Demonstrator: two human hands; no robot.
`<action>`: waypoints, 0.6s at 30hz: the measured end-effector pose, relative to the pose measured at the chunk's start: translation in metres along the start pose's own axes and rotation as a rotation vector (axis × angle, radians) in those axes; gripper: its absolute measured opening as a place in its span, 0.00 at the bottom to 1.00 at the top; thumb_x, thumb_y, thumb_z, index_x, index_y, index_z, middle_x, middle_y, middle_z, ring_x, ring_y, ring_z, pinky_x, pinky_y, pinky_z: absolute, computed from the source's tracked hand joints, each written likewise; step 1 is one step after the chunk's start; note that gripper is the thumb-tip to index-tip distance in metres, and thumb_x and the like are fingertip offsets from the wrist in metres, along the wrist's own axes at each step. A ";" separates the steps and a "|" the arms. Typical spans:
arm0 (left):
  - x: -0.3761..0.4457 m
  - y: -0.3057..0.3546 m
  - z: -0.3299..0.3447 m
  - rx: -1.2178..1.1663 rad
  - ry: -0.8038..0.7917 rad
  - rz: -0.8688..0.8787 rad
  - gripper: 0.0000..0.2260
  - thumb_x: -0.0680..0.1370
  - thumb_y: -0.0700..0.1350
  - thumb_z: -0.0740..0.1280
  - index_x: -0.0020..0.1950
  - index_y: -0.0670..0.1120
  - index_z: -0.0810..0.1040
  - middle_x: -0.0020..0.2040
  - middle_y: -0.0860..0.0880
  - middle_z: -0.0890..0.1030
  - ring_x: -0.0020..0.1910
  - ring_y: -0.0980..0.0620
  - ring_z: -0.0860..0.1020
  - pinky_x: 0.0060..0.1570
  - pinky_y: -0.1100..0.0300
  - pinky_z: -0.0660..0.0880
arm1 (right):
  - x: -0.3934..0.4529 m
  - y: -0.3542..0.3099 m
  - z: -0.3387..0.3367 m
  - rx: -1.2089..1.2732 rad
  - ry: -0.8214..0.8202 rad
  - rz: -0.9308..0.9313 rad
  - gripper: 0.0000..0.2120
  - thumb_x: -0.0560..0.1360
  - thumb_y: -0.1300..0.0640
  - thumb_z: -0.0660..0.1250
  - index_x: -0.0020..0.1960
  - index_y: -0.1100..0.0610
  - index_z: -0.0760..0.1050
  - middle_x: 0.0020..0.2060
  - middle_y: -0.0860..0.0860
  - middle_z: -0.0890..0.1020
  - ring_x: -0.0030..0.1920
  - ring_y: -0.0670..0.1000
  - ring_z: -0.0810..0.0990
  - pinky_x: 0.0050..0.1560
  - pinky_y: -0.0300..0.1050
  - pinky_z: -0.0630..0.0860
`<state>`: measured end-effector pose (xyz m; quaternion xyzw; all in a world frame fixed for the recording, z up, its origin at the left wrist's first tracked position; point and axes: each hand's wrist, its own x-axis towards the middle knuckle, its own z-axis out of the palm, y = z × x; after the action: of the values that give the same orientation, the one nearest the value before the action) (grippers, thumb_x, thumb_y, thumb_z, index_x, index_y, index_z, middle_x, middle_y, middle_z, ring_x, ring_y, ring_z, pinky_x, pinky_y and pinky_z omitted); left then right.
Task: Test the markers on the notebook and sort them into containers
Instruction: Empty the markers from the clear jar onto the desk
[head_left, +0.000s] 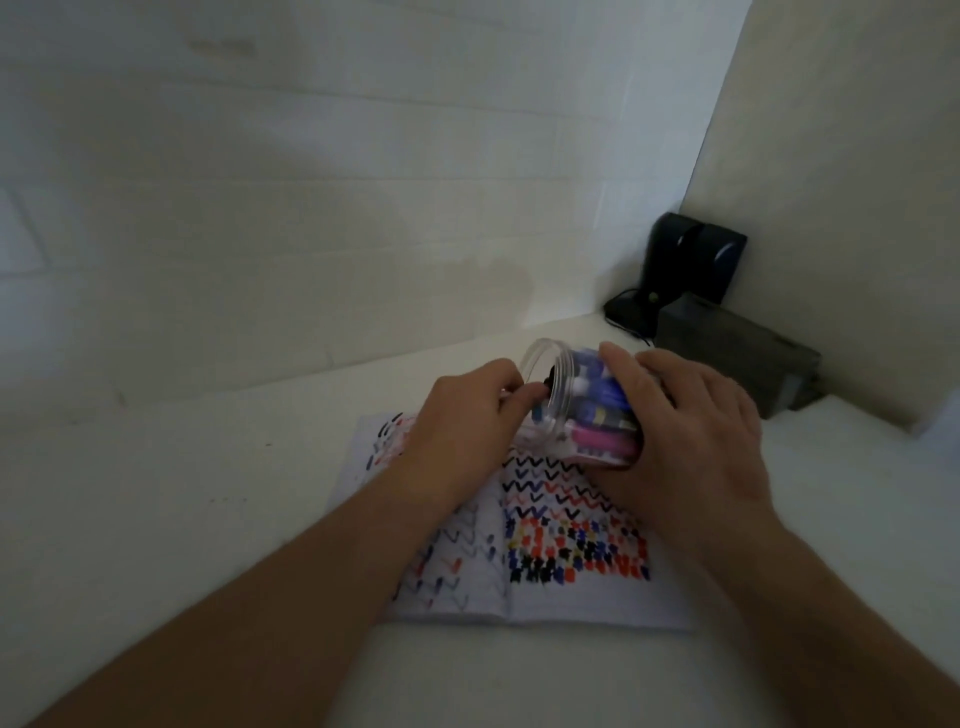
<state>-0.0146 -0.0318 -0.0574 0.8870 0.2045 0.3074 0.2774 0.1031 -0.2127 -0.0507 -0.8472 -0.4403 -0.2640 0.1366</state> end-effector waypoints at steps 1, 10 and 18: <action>0.000 0.000 0.000 0.000 -0.001 0.004 0.13 0.83 0.57 0.64 0.40 0.55 0.72 0.33 0.57 0.75 0.34 0.62 0.73 0.33 0.66 0.65 | 0.000 0.001 0.000 0.002 -0.001 0.000 0.53 0.64 0.29 0.74 0.81 0.44 0.56 0.72 0.54 0.71 0.69 0.61 0.70 0.69 0.67 0.67; 0.026 -0.079 -0.054 0.007 0.207 -0.295 0.20 0.83 0.59 0.61 0.42 0.47 0.81 0.34 0.50 0.80 0.38 0.47 0.78 0.40 0.55 0.68 | -0.006 0.050 -0.012 -0.042 0.019 0.127 0.50 0.64 0.37 0.78 0.80 0.43 0.60 0.70 0.53 0.73 0.67 0.61 0.71 0.68 0.68 0.67; 0.021 -0.049 -0.047 0.438 0.230 -0.249 0.18 0.82 0.58 0.62 0.71 0.58 0.75 0.68 0.45 0.72 0.66 0.41 0.68 0.66 0.46 0.66 | -0.005 0.030 -0.008 -0.059 -0.054 0.050 0.54 0.63 0.27 0.73 0.81 0.42 0.56 0.73 0.52 0.70 0.69 0.60 0.70 0.69 0.67 0.65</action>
<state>-0.0398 0.0339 -0.0474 0.8530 0.4038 0.3182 0.0897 0.1225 -0.2371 -0.0475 -0.8683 -0.4147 -0.2505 0.1061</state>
